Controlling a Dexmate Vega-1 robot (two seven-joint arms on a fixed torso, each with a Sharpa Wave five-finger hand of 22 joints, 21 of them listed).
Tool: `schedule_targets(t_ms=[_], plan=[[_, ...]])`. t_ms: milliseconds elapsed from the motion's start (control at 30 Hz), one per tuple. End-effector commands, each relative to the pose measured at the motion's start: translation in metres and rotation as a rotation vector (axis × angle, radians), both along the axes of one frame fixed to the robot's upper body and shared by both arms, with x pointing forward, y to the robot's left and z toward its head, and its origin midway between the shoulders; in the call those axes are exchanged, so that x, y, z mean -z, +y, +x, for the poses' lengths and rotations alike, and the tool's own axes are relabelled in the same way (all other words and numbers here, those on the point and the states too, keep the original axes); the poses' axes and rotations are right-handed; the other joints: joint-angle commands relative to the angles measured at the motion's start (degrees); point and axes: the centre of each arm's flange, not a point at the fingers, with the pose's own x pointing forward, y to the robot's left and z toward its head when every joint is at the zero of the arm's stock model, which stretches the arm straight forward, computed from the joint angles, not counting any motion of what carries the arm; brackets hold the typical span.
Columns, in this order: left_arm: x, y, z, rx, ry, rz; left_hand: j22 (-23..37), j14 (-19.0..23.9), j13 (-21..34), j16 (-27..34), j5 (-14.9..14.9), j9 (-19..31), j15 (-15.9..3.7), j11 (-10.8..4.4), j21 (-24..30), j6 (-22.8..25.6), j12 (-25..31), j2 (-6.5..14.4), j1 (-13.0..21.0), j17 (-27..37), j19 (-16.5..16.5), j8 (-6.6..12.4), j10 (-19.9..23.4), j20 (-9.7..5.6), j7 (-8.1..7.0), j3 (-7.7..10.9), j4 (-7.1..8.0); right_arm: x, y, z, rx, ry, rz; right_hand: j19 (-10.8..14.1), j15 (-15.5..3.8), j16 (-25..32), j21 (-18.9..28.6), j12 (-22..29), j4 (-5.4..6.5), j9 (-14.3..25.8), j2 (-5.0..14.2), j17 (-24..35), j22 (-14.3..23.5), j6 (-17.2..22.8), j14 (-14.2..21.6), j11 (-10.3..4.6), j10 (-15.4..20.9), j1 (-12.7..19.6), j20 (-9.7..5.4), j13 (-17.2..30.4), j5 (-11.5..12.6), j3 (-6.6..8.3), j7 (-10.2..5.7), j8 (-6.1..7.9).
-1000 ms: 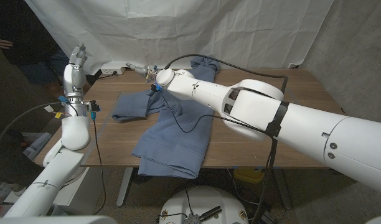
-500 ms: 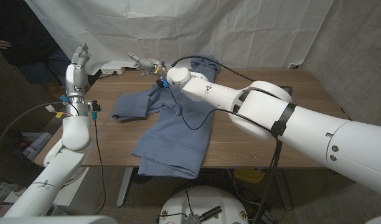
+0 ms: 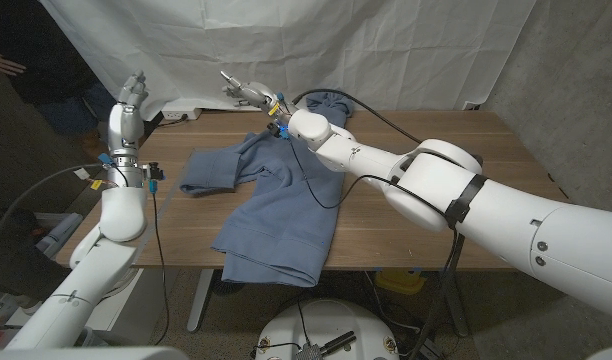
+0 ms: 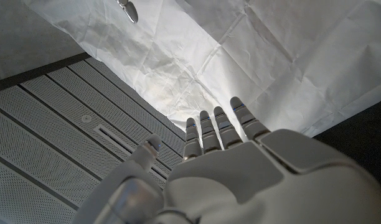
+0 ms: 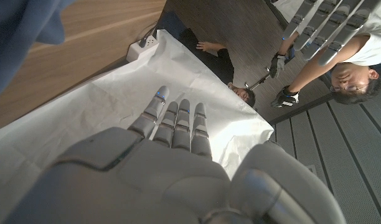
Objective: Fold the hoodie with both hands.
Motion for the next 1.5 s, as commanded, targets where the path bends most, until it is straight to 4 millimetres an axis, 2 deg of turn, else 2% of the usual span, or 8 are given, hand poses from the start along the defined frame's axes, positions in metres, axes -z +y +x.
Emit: schedule_targets(t_ms=[33,367,733,1200,1500], plan=[[0.000,-0.004,0.002,0.024,0.018,0.013,0.23,-0.19,0.14,0.25,0.12,-0.05,0.27,-0.17,-0.29,-0.11,0.31,3.23,-0.17,0.08,-0.01,0.18,-0.32,0.44,-0.05,0.49,-0.05,0.000,-0.046,-0.002,-0.010,-0.075,0.092,0.97,0.23,0.32,-0.21,0.44,-0.42,0.17,0.17,-0.20,0.07,0.63,0.87,0.11,0.95,0.77,0.00,0.19,0.05,-0.01,-0.03,0.49],[0.002,-0.006,-0.001,0.041,0.044,0.031,0.23,-0.37,0.14,0.22,0.11,-0.05,0.38,-0.25,-0.33,-0.17,0.35,3.14,-0.21,0.08,0.01,0.19,-0.36,0.46,-0.06,0.46,-0.05,-0.003,-0.085,-0.008,0.034,-0.070,0.162,1.75,0.25,0.43,-0.15,0.45,-0.85,0.21,0.20,-0.64,0.07,1.07,1.42,0.11,1.25,1.18,0.19,0.22,-0.07,0.21,-0.03,0.48],[0.004,-0.001,-0.012,0.042,0.078,0.051,0.24,-0.36,0.14,0.27,0.09,-0.05,0.46,0.01,-0.39,-0.25,0.38,3.02,-0.25,0.09,-0.01,0.19,-0.44,0.50,0.07,0.42,-0.07,0.000,-0.115,-0.011,0.069,-0.053,0.220,2.38,0.22,0.53,-0.15,0.50,-1.22,0.24,0.24,-1.05,0.07,1.52,1.94,0.10,1.68,1.54,0.20,0.25,-0.21,0.43,-0.02,0.47],[0.008,-0.004,-0.012,0.078,0.104,0.094,0.25,-0.42,0.14,0.29,0.08,-0.05,0.52,0.09,-0.47,-0.42,0.43,2.97,-0.31,0.09,-0.01,0.18,-0.50,0.45,0.14,0.39,-0.05,0.014,-0.145,-0.018,0.131,-0.034,0.276,2.55,0.38,0.55,-0.31,0.54,-1.46,0.26,0.25,-1.39,0.08,1.98,2.25,0.30,2.09,1.69,0.16,0.27,-0.35,0.55,0.15,0.47],[0.013,-0.003,-0.020,0.084,0.112,0.101,0.26,-0.42,0.14,0.32,0.09,-0.05,0.52,0.11,-0.53,-0.46,0.53,3.02,-0.34,0.10,0.04,0.22,-0.39,0.41,0.30,0.40,-0.03,0.025,-0.171,-0.034,0.188,-0.042,0.342,2.84,0.57,0.65,-0.39,0.62,-1.55,0.27,0.28,-1.63,0.08,2.31,2.69,0.37,2.53,1.65,0.28,0.29,-0.48,0.59,0.29,0.45]])
